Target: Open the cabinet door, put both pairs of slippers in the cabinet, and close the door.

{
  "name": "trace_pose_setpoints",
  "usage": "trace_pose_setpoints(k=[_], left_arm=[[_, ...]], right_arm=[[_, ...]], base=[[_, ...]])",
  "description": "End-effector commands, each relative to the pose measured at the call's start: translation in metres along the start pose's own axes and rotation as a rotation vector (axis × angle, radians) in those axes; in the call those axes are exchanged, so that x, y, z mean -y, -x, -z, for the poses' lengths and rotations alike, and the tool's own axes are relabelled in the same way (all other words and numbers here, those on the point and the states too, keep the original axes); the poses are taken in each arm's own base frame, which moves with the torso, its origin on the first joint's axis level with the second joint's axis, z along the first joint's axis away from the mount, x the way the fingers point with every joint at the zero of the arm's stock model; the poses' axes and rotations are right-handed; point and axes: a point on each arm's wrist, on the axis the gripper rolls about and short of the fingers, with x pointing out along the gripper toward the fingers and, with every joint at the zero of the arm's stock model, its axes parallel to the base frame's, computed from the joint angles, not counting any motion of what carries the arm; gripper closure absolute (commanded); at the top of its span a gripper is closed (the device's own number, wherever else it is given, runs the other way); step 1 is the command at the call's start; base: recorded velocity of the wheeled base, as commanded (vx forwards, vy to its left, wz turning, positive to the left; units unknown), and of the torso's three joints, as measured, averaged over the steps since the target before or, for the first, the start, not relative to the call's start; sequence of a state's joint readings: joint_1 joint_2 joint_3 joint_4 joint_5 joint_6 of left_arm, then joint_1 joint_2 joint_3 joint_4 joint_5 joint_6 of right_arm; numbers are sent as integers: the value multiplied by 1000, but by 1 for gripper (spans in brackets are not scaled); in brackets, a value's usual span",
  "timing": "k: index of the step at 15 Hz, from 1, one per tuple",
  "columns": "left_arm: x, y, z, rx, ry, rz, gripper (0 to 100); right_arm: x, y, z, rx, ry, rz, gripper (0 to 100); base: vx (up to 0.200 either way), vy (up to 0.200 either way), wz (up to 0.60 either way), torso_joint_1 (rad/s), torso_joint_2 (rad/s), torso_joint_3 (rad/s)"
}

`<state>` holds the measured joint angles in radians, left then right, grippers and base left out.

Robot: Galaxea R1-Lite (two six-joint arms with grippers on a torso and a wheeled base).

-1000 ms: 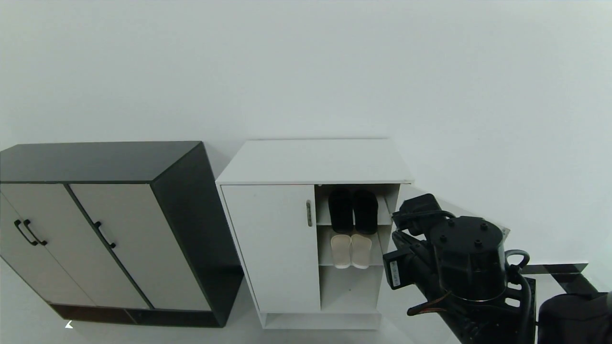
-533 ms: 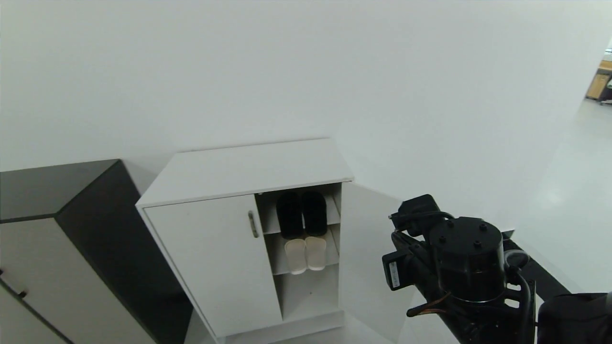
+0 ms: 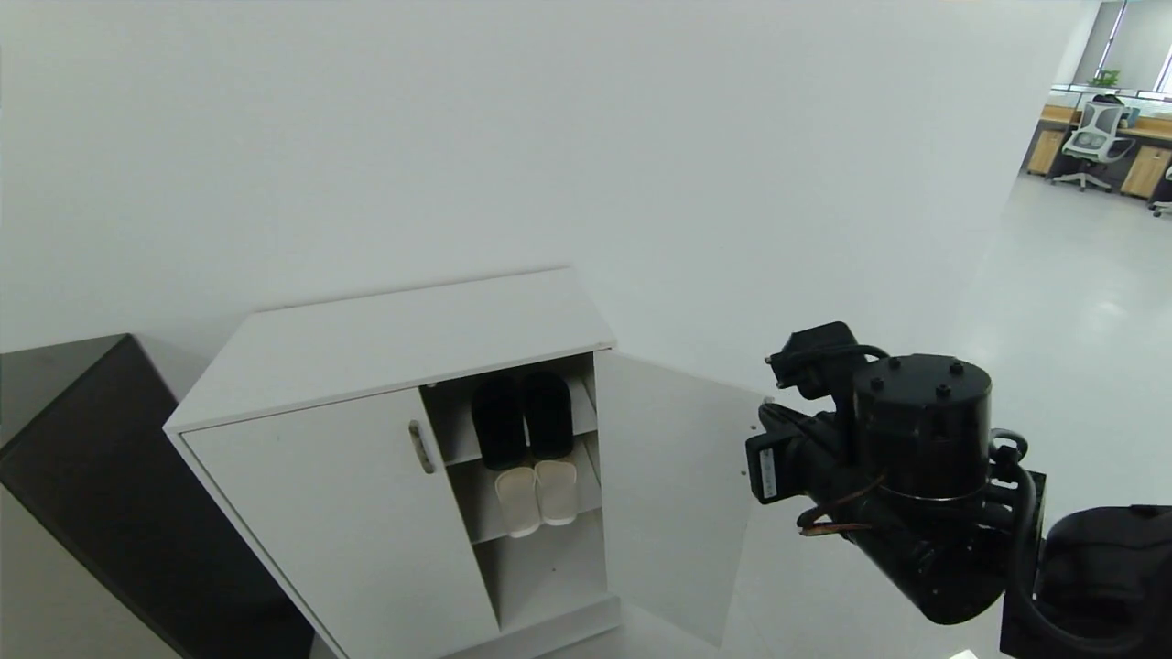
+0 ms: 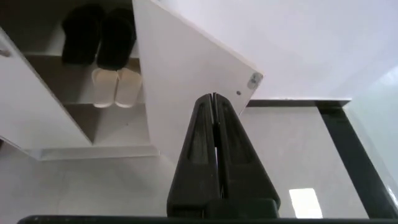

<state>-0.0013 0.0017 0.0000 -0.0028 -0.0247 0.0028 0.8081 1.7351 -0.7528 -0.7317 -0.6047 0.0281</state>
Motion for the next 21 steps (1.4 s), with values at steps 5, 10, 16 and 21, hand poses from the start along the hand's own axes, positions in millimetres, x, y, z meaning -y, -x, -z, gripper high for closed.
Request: trace_pose_setpoints(k=[5, 10, 16, 21], left_arm=[[0, 0, 0, 0, -3, 5, 100], [0, 0, 0, 0, -3, 5, 100], [0, 0, 0, 0, -3, 3, 100], [0, 0, 0, 0, -3, 3, 100]], right_arm=[[40, -60, -38, -5, -95, 43, 100], [55, -127, -28, -13, -118, 70, 100], [76, -183, -12, -7, -140, 111, 100], [92, -207, 3, -21, -149, 137, 100]], base=[[-80, 0, 0, 2, -1, 0], [-120, 0, 0, 4, 3, 0], [0, 0, 0, 0, 0, 0], [0, 0, 0, 0, 0, 0]])
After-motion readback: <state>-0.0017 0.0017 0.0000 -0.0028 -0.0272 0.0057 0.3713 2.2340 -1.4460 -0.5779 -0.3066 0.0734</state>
